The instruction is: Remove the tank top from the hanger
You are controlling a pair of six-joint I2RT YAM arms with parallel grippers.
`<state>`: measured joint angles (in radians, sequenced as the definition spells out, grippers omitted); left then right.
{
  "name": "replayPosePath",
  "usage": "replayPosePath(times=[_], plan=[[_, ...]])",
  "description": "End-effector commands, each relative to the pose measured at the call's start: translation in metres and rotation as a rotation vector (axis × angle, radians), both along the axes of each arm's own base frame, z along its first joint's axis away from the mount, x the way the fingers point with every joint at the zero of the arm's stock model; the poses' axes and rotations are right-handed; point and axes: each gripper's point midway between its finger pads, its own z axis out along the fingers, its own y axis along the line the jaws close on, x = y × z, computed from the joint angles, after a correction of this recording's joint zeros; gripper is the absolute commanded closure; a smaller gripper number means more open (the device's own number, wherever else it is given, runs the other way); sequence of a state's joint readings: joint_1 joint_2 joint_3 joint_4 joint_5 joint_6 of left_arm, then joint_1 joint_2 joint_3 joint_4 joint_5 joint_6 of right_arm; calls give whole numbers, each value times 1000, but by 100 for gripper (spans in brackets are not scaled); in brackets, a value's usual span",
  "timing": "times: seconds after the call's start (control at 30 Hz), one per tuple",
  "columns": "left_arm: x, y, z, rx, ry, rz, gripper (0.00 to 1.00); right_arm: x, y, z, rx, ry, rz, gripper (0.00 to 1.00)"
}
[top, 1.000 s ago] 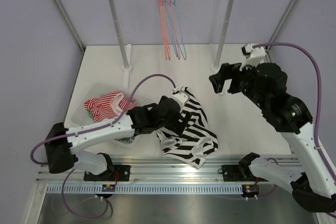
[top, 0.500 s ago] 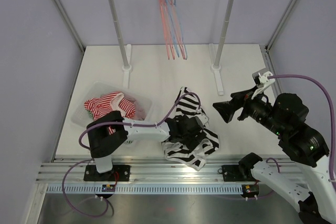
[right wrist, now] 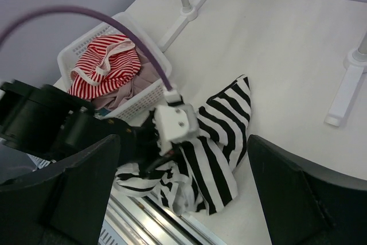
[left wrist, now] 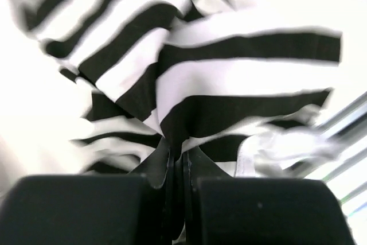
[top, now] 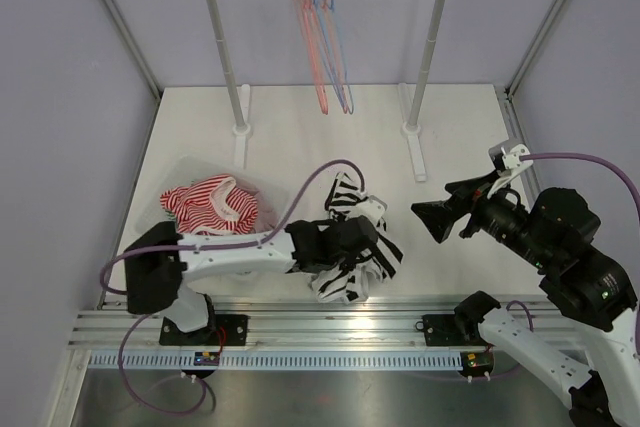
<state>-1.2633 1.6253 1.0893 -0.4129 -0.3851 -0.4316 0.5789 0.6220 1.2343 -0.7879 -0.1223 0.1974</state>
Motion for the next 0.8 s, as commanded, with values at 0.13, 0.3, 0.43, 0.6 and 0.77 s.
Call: replayPosePath(times=[0.13,0.3,0.43,0.6,0.77], plan=[[35,58,149,-201,-280,266,100,-2,-6,13,5,-52,-13,1],[41,114,200,-224,-358,416,100,-2,-6,17,13,-65,-15,0],[43,164,236,-287,-391,527,100,1,-4,19,17,-66,-16,1],[56,226,227,-278,-357,702,100,5,0,22,25,-69,-5,1],[52,275,216,-321,-357,846,100,9,6,24,26,-67,10,0]])
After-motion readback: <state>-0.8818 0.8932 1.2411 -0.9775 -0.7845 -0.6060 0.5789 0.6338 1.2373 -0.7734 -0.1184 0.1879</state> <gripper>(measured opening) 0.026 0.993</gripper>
